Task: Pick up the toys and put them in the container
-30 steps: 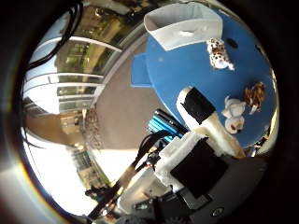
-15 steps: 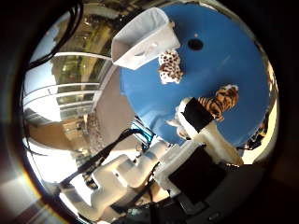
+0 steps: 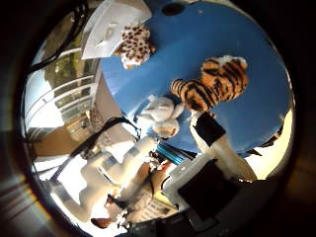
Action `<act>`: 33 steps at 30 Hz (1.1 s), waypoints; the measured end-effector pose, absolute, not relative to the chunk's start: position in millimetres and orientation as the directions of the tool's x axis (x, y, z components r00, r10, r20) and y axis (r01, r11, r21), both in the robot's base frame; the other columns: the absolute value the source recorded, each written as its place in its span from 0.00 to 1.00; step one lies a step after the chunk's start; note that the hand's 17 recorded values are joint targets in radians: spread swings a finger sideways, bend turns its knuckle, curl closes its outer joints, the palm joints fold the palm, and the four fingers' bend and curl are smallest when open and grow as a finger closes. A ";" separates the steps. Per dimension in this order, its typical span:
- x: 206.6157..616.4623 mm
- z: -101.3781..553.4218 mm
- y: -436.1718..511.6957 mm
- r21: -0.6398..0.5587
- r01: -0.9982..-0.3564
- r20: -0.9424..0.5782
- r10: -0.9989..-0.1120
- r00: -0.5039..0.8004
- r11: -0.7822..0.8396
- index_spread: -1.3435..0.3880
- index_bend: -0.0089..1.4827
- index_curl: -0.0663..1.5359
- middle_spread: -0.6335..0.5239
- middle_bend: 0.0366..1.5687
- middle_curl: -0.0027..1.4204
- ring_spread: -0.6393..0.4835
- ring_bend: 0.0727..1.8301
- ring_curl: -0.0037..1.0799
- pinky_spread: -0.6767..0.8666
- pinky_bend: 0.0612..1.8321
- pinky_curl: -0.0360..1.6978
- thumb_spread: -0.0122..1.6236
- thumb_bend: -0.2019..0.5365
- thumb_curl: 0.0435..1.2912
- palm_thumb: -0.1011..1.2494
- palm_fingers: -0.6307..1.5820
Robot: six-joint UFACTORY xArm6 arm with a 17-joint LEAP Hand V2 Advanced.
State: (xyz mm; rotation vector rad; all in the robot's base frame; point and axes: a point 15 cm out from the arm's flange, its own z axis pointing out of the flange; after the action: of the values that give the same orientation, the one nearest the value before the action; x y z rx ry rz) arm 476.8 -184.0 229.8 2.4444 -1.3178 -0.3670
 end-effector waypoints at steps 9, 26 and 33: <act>474.8 171.5 -190.6 0.480 -0.702 -0.104 -0.829 0.550 -0.526 0.57 0.12 0.22 0.55 0.08 0.22 0.76 0.13 0.29 0.68 0.24 0.12 0.68 0.24 0.27 0.59 0.31; 437.6 128.4 -189.3 0.581 -0.609 -0.169 -0.813 0.558 -0.539 0.59 0.08 0.21 0.46 0.35 0.33 0.71 0.44 0.44 0.66 0.25 0.11 0.67 0.25 0.29 0.66 0.78; 440.1 139.2 -196.2 0.497 -0.683 -0.126 -0.823 0.554 -0.536 0.46 0.14 0.16 0.38 0.57 0.50 0.58 0.63 0.65 0.65 0.54 0.20 0.65 0.27 0.36 0.76 0.79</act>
State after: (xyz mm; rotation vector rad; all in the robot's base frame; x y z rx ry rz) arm 440.1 -196.2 139.2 2.4000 -1.2256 -0.4907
